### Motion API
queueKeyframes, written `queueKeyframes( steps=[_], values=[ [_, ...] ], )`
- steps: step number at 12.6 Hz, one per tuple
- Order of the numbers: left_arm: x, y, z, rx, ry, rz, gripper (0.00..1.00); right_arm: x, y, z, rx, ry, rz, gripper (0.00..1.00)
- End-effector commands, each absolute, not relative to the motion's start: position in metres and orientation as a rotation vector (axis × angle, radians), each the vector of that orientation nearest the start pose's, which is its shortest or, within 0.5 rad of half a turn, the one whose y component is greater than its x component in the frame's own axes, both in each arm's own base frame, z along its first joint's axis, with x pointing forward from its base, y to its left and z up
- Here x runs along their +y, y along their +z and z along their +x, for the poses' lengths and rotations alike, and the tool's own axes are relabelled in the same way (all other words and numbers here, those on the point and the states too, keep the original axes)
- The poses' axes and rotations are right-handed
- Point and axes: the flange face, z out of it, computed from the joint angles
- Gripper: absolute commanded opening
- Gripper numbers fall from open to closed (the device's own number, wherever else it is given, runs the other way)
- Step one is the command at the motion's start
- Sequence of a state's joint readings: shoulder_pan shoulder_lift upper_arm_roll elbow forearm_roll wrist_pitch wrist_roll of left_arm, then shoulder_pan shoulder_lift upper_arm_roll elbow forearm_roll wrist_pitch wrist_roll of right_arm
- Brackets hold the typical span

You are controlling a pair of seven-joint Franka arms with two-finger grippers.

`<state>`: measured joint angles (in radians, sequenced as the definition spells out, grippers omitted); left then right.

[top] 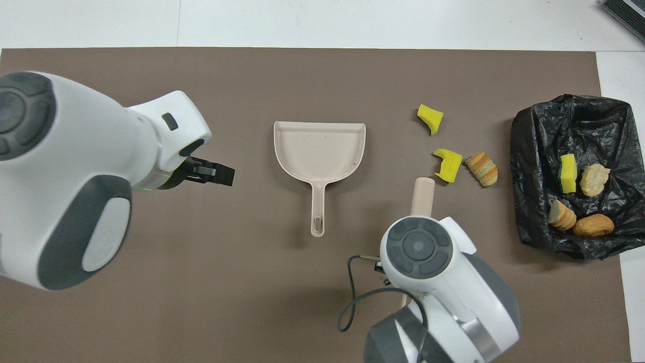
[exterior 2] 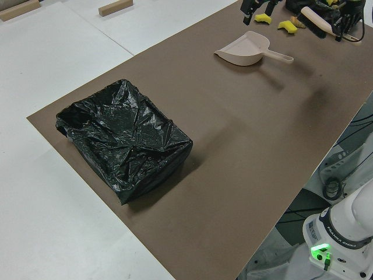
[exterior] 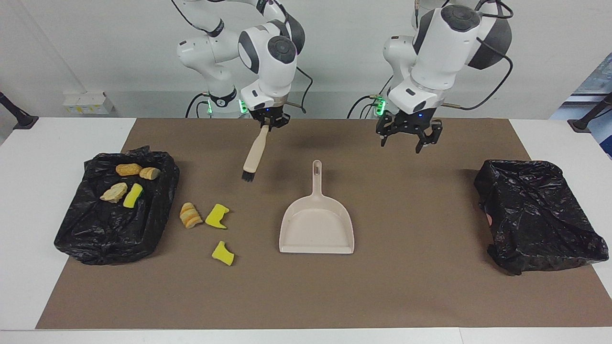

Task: Sweep and dump trash in bin
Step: 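Grasp the brush with the right gripper while the left gripper reaches the dustpan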

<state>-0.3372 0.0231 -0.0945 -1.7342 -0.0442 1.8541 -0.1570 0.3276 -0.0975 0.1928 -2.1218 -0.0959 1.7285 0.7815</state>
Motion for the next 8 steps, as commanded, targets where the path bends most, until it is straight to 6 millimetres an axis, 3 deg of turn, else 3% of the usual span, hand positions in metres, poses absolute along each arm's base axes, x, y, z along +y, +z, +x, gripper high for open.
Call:
queueKeyframes(
  steps=[1,2,4,6,8],
  values=[
    [-0.286,0.521,0.515,0.400,-0.162,-3.193,1.00,0.192,0.431,0.457,0.273,0.285,-3.434,0.00],
    [-0.301,0.509,0.508,0.392,-0.167,-3.199,1.00,0.180,0.427,0.467,0.230,0.260,-3.453,0.00],
    [-0.346,0.464,0.502,0.327,-0.148,-3.214,1.00,0.148,0.423,0.488,0.125,0.235,-3.468,0.00],
    [-0.381,0.436,0.495,0.264,-0.160,-3.239,1.00,0.114,0.419,0.517,-0.083,0.248,-3.522,0.00],
    [-0.407,0.410,0.479,0.266,-0.123,-3.235,1.00,0.087,0.400,0.541,-0.185,0.267,-3.630,0.00]
  ],
)
